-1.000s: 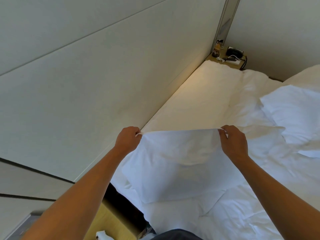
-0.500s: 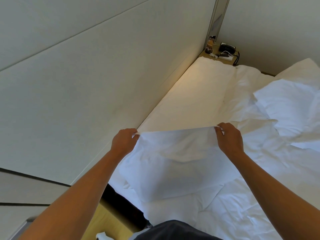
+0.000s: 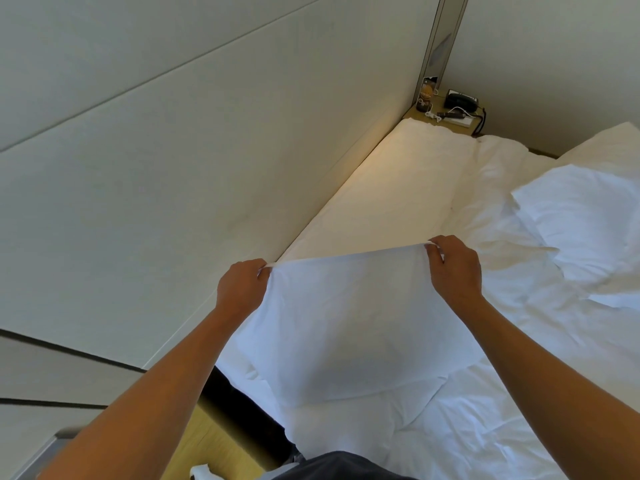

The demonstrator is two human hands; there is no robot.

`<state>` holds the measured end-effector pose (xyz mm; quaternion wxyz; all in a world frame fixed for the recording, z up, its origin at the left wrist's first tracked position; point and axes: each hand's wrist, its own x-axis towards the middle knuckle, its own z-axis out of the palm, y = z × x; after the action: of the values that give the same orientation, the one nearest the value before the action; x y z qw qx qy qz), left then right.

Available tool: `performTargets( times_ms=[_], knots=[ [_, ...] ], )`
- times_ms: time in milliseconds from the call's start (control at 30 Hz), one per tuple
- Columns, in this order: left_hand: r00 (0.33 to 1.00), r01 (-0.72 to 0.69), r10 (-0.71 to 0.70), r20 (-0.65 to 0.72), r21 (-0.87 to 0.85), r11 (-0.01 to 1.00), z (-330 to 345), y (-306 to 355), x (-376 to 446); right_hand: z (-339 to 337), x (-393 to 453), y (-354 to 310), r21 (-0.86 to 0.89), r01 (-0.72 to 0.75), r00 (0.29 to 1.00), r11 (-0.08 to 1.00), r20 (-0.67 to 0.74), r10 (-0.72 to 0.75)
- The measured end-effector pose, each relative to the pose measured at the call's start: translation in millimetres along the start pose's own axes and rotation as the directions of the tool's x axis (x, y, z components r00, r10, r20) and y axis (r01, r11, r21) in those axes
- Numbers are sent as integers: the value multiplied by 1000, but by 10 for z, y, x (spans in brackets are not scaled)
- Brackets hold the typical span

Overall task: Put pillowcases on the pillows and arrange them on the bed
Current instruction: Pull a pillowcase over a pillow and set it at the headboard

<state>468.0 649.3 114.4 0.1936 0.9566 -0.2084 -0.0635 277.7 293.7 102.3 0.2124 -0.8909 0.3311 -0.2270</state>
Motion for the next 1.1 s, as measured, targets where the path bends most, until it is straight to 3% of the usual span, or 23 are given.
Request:
performTargets(
  times_ms=[200,500,800,1100],
  knots=[
    [994,72,-77,-81,-56,996,-122,35,24,65,385,-215,31,2,1000,1000,10,-2],
    [952,155,-182,-247,-124,980,-532,-31,77,156,940,-759,133,118,993,984,-12,-118],
    [920,267,-298,-257,-149,952,-450,-54,-4,419,1176,-899,143,179,979,973,68,-190],
    [918,251,-292,-269,-176,952,-265,215,-19,504,1469,-731,185,175,979,967,71,-190]
  ],
)
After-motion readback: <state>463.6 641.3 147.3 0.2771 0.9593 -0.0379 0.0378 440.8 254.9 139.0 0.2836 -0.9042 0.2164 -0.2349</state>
